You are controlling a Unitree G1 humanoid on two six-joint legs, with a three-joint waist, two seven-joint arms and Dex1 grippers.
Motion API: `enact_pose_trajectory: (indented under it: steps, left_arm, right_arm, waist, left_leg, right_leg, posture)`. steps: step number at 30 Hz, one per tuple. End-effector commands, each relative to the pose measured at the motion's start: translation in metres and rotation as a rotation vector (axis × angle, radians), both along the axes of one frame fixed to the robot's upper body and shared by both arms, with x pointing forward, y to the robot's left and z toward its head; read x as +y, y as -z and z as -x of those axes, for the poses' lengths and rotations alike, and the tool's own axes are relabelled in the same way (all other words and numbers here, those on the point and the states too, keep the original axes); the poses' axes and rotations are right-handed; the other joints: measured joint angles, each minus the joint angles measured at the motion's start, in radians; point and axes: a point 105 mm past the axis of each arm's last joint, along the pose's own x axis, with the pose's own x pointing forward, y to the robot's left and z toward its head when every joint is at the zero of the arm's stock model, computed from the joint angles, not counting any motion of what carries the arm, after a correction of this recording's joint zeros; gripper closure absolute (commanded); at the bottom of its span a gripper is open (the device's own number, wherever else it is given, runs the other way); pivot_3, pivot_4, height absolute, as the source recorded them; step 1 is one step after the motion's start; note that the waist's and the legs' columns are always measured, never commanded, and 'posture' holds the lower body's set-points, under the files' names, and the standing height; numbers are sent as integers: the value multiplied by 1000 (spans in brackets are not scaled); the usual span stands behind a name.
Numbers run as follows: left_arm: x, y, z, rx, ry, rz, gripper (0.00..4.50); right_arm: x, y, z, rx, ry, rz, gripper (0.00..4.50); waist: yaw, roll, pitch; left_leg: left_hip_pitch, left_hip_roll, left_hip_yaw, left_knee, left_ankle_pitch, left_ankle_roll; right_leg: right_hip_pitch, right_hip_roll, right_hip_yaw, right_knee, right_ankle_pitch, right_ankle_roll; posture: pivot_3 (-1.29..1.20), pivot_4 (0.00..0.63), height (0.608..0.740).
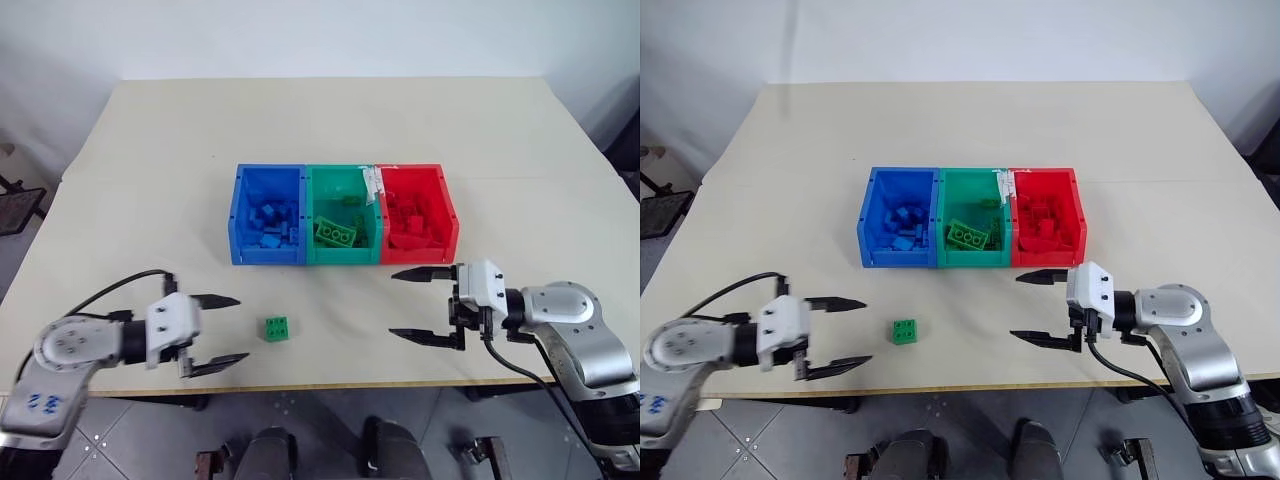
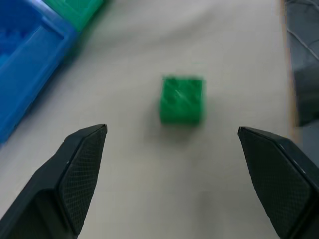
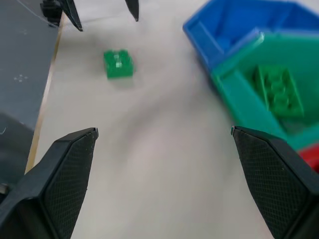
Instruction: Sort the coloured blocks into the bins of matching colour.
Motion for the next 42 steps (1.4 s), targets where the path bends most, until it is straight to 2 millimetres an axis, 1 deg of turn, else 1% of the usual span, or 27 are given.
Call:
enact_pose_trajectory:
  steps: [1,3,4,7,9,12,13,15,17,19,21,23,24,26,29,31,34,36,37,39,40,41,42]
  left_arm:
    - [-28,12,-9,28,-7,-39,30]
    - [-35,21,-12,67,-5,-68,424]
    - [-36,26,-9,97,10,-90,639]
    - [-41,32,-3,147,61,-111,1559]
    - [-40,36,-3,166,56,-136,2221]
    - [-37,37,-9,148,34,-157,3009]
    - [-37,34,-10,142,33,-145,3000]
    - [-48,16,-16,94,60,-69,3000]
    - [-57,3,-20,61,71,-7,3000]
    - [-76,-25,-29,0,86,134,3000]
    - [-93,-53,-41,-76,80,246,3000]
    - [-104,-79,-71,-158,-40,361,3000]
    - [-108,-87,-81,-180,-79,388,3000]
    - [-119,-89,-91,-195,-74,370,3000]
    - [-133,-90,-115,-222,-94,332,3000]
    - [-141,-90,-124,-231,-77,315,3000]
    - [-147,-91,-132,-241,-63,295,3000]
    - [-147,-96,-135,-254,-65,307,2258]
    - [-147,-99,-134,-262,-48,312,2030]
    - [-143,-106,-128,-277,-14,328,1442]
    - [-139,-107,-125,-282,-4,333,1043]
    - [-135,-107,-122,-288,6,335,782]
    - [-129,-108,-115,-284,34,348,420]
  right_arm:
    - [-8,-4,6,-48,47,16,0]
    - [-10,-1,9,-41,67,21,0]
    - [-10,0,11,-39,73,21,0]
    - [-13,2,15,-31,104,23,0]
    - [-14,3,16,-28,113,25,0]
    - [-14,3,18,-26,126,16,0]
    - [-14,3,19,-26,133,14,0]
    - [-18,5,19,-28,164,16,0]
    - [-21,5,19,-32,188,15,0]
    - [-28,-3,15,-60,269,-41,0]
    - [-36,-17,10,-135,381,-140,0]
    - [-45,-30,7,-199,506,-250,0]
    - [-48,-32,7,-218,548,-275,0]
    - [-52,-34,8,-231,607,-297,0]
    - [-56,-38,12,-256,672,-323,0]
    - [-56,-40,14,-265,688,-321,0]
    - [-54,-42,17,-267,690,-318,0]
    - [-52,-43,18,-267,682,-321,0]
    - [-50,-44,19,-266,668,-319,0]
    - [-45,-43,20,-247,626,-308,0]
    - [-43,-41,20,-235,608,-299,0]
    - [-41,-39,21,-218,587,-291,0]
    - [-38,-36,23,-188,554,-280,0]
  waist:
    - [2,0,0]
    - [1,0,0]
    - [-1,0,0]
    - [-1,0,0]
    - [0,0,0]
    - [1,0,0]
    - [2,0,0]
    - [5,0,0]
    - [7,0,0]
    - [11,0,0]
    - [15,-1,0]
    - [19,-1,-1]
    - [24,-1,-1]
    - [25,-1,-1]
    - [24,-1,-1]
    - [23,-1,-1]
    - [23,-1,-1]
    - [23,-1,-1]
    - [23,-1,-1]
    - [22,-1,-1]
    - [22,-1,-1]
    - [20,-1,-1]
    - [18,-1,-1]
  left_leg:
    - [0,0,0,0,0,0]
    - [0,0,0,0,0,0]
    - [0,0,0,0,0,0]
    - [1,0,1,0,0,0]
    - [1,0,1,0,0,0]
    - [1,0,2,0,0,0]
    - [1,0,2,0,0,0]
    - [1,0,2,1,0,0]
    - [0,0,1,2,0,0]
    - [0,0,2,2,0,0]
    - [-1,0,1,4,0,0]
    - [-1,0,1,5,0,0]
    - [-1,0,1,6,0,0]
    - [-1,-1,1,7,0,0]
    - [0,-1,2,5,0,0]
    - [-1,-1,2,5,0,0]
    - [-1,-1,3,5,0,0]
    - [-1,-1,3,4,0,0]
    - [-1,-1,3,4,0,0]
    - [-1,-1,3,4,0,0]
    - [-1,-1,3,4,0,0]
    - [-1,-1,3,4,0,0]
    - [-1,-1,3,4,0,0]
  right_leg:
    - [0,0,0,0,0,0]
    - [0,0,0,0,0,0]
    - [0,0,0,0,0,0]
    - [0,0,0,0,0,0]
    - [0,0,1,0,0,0]
    - [0,0,2,-1,0,0]
    - [0,0,2,-1,0,0]
    - [0,0,2,-1,0,0]
    - [0,0,2,-1,0,0]
    - [1,0,2,-1,0,0]
    - [0,0,2,-1,0,0]
    - [1,0,2,0,0,0]
    - [1,0,2,1,0,0]
    - [1,0,2,0,0,0]
    - [1,0,3,0,0,0]
    - [1,0,3,-1,0,0]
    - [1,0,3,-2,0,0]
    - [1,0,3,-2,0,0]
    - [1,0,3,-2,0,0]
    - [1,0,3,-2,0,0]
    - [1,0,3,-2,0,0]
    - [1,0,2,-2,0,0]
    - [1,0,3,-2,0,0]
  posture:
    - [0,150,740]
    - [0,150,740]
    - [0,150,740]
    - [0,150,740]
    - [0,150,740]
    - [0,150,740]
    - [0,150,740]
    - [0,150,740]
    - [0,150,740]
    - [0,150,740]
    - [0,150,740]
    - [0,150,740]
    - [0,150,740]
    - [0,150,740]
    - [0,150,740]
    - [0,150,740]
    - [0,150,740]
    - [0,150,740]
    - [0,150,740]
    - [0,150,740]
    - [0,150,740]
    - [0,150,740]
    - [0,150,740]
